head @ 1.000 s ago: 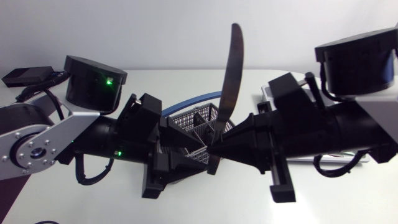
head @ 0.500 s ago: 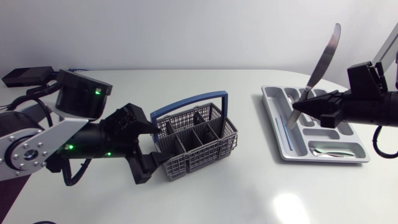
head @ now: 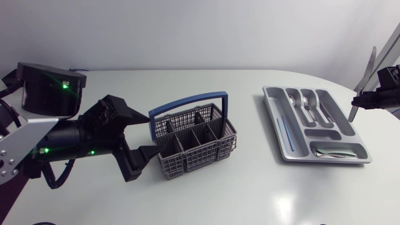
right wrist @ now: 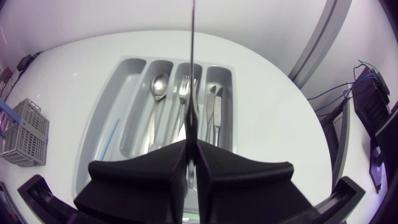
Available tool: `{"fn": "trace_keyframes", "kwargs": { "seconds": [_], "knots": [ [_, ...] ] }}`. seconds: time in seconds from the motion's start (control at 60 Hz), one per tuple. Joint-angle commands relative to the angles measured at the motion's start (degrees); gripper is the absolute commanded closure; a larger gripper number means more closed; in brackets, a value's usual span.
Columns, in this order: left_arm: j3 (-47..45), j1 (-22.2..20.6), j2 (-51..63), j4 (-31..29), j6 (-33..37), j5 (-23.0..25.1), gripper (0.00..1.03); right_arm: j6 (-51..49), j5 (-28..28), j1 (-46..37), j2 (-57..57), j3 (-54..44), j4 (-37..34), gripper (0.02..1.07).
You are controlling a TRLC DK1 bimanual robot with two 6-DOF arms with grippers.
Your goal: Unload the cutlery basket into the drawer organizer.
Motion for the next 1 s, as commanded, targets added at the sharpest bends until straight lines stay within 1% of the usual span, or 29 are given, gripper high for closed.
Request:
{"fn": "trace_keyframes", "kwargs": {
  "seconds": [0.0,0.233,0.4,0.467,0.633,0.667,0.717,0.817,0.85,0.867,0.883,0.917,0.983],
  "knots": [
    [-2.3,-0.8,-1.3,-0.2,0.7,-1.3,0.06,-1.1,1.6,-0.4,4.7,3.6,0.0,1.02],
    [-3.3,-2.1,-3.5,-0.8,0.7,-3.3,0.06,-0.7,6.6,1.2,13.0,7.5,0.1,1.02],
    [-3.4,-2.3,-5.1,-1.8,0.2,-3.3,0.06,0.4,8.0,2.8,18.6,10.8,-0.3,1.02],
    [-3.5,-2.3,-5.3,-2.0,-0.1,-3.4,0.06,0.6,9.9,3.8,20.5,12.2,-0.4,1.02],
    [-4.3,-2.1,-6.4,-2.3,-0.8,-3.5,0.06,1.9,12.2,5.3,24.8,16.5,-1.8,1.01],
    [-4.5,-1.9,-6.7,-2.3,-0.9,-3.5,0.06,2.1,12.4,5.4,25.7,17.3,-2.5,0.97],
    [-4.9,-1.3,-7.2,-2.3,-1.6,-3.7,0.06,2.7,12.6,5.5,26.5,18.0,-2.8,0.86],
    [-5.8,1.2,-7.4,-2.2,-1.9,-4.3,0.06,2.7,13.1,5.8,26.5,18.0,-2.8,0.84],
    [-6.0,2.2,-7.6,-1.9,-2.0,-4.3,0.06,2.7,13.3,5.8,26.3,17.9,-2.8,0.79],
    [-6.0,2.2,-7.6,-1.9,-2.0,-4.3,0.06,2.7,13.3,5.8,26.3,17.9,-2.8,0.79],
    [-6.4,3.3,-7.9,-1.5,-2.1,-4.3,0.06,2.7,13.4,5.8,26.0,17.6,-2.8,0.73],
    [-6.7,4.0,-8.1,-1.4,-2.2,-4.3,0.06,2.7,13.5,5.8,25.5,17.3,-2.7,0.68],
    [-7.3,5.8,-9.3,-0.8,-2.5,-4.3,0.06,2.7,13.5,5.7,24.1,16.3,-2.5,0.61]
  ]
}}
